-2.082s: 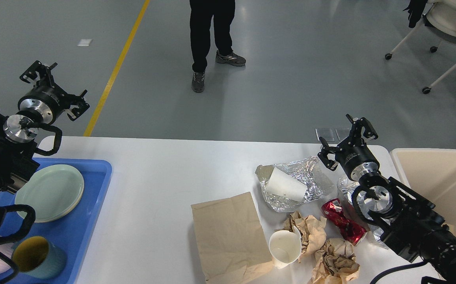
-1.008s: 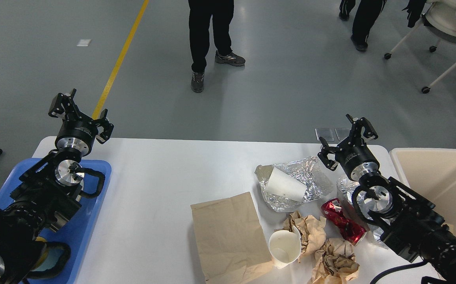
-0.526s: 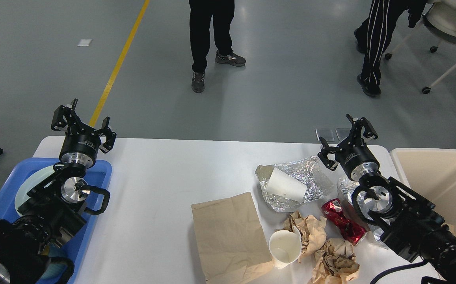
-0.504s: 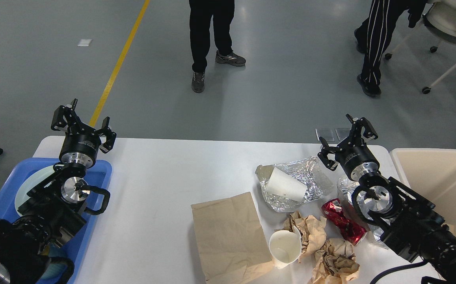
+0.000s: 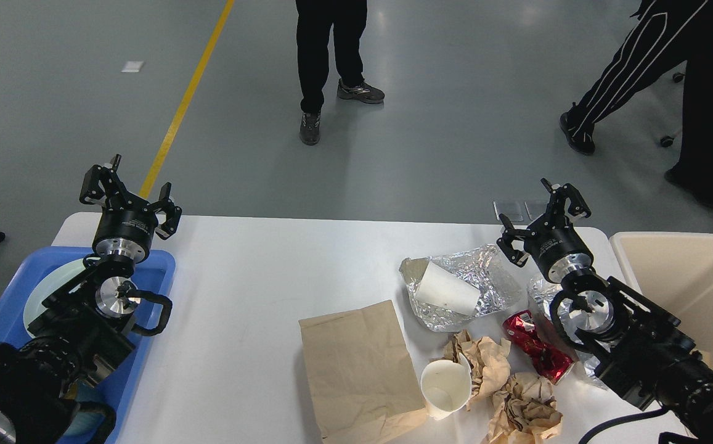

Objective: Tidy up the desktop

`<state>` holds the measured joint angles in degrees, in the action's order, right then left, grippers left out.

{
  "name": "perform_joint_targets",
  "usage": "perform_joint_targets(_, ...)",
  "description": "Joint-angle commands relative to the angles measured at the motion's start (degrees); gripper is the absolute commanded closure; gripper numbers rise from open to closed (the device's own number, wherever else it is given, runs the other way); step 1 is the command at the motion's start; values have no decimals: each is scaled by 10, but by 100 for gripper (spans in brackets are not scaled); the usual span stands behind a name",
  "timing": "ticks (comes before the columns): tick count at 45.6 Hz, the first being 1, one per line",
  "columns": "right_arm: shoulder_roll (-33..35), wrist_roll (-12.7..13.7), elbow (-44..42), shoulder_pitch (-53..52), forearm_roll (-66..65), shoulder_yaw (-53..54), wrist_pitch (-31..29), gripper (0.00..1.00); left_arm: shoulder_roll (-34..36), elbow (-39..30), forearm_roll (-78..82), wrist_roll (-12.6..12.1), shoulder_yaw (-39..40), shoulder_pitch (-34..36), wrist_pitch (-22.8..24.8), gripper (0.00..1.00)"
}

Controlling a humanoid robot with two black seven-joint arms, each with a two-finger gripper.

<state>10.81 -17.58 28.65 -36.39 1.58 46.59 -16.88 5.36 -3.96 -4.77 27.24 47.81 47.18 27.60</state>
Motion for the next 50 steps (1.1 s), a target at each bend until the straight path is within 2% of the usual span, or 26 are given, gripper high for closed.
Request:
perform_joint_targets(1, 0, 0, 0, 0, 0, 0, 0, 0, 0, 0, 0, 0, 0, 0, 0, 4)
perform_joint_targets(50, 21, 7, -6, -10, 0, 4, 4, 0, 1, 0, 0, 0, 0, 0, 0, 4)
